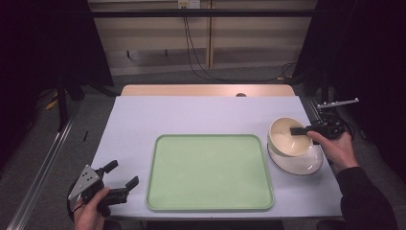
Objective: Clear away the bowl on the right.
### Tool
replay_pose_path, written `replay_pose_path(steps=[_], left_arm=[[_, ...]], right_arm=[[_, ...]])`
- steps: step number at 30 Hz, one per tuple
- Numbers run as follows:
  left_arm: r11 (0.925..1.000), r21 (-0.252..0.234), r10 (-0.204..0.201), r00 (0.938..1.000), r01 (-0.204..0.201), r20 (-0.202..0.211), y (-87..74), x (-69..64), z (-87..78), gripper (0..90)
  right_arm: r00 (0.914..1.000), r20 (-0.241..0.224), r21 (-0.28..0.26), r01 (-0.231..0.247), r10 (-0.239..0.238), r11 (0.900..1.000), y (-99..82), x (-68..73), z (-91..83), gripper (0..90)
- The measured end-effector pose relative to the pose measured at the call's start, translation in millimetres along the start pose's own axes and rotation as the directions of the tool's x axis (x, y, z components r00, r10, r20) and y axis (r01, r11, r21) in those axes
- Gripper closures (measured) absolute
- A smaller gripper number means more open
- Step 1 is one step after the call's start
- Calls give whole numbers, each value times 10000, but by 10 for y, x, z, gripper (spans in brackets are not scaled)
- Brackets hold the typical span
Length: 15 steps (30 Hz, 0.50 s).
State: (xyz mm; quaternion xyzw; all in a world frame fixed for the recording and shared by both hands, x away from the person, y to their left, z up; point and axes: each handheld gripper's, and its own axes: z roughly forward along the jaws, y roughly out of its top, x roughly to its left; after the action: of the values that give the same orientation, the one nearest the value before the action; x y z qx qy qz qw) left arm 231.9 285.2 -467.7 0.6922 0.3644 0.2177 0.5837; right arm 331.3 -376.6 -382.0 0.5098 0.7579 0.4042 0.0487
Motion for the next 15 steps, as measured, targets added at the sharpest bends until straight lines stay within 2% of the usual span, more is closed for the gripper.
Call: replay_pose_path(steps=[5, 15], left_arm=[[9998, 48, 193, 9998, -193, 25, 5, -8, 7, 1], [9987, -43, 501, 9985, -502, -199, 1, -14, 18, 0]], right_arm=[[9998, -161, 31, 132, -131, 9999, 59, 58, 55, 839], [9989, -380, 385, 272, -258, 9989, 158, 151, 212, 839]])
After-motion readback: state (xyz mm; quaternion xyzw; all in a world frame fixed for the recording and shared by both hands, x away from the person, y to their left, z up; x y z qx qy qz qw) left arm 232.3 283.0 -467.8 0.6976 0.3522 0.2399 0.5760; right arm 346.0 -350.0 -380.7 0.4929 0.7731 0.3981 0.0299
